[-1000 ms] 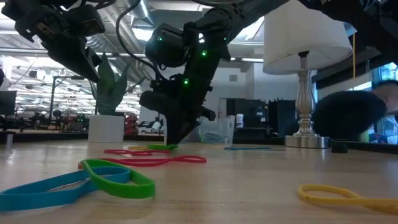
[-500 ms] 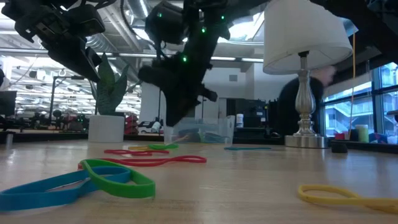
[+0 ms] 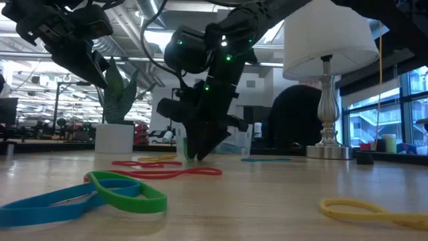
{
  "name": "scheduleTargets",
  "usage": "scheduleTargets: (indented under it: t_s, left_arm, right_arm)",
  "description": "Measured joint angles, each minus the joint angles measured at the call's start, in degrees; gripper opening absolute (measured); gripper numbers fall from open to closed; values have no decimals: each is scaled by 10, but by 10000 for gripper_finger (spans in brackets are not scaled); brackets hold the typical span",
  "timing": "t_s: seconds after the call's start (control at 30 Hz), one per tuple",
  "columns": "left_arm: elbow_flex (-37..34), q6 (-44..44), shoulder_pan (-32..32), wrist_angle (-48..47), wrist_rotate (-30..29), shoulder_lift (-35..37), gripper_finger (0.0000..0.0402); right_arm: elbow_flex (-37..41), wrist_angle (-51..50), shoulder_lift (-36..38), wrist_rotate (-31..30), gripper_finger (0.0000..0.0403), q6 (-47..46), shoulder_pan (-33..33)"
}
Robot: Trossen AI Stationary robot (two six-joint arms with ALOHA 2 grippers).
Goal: Pick and place rubber bands into bin
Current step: Put the green rubber band into the transparent bin
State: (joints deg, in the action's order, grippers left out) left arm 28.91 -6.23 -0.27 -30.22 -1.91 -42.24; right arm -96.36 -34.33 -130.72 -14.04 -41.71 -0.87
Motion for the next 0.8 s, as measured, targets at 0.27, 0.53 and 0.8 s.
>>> scheduleTargets:
  t_s: [0.27,0.53,0.8]
  left_arm:
    - [0,0,0,0,0,0,2]
    - [0,0,0,0,0,0,2]
    - [-10,0,0,6,0,0,2]
  right_arm:
    - [-11,-10,1,15,10,32,-1]
    - [-95,-90,33,-25,2,96,-4]
    - [-203,-118,57,-102,1,191,-39]
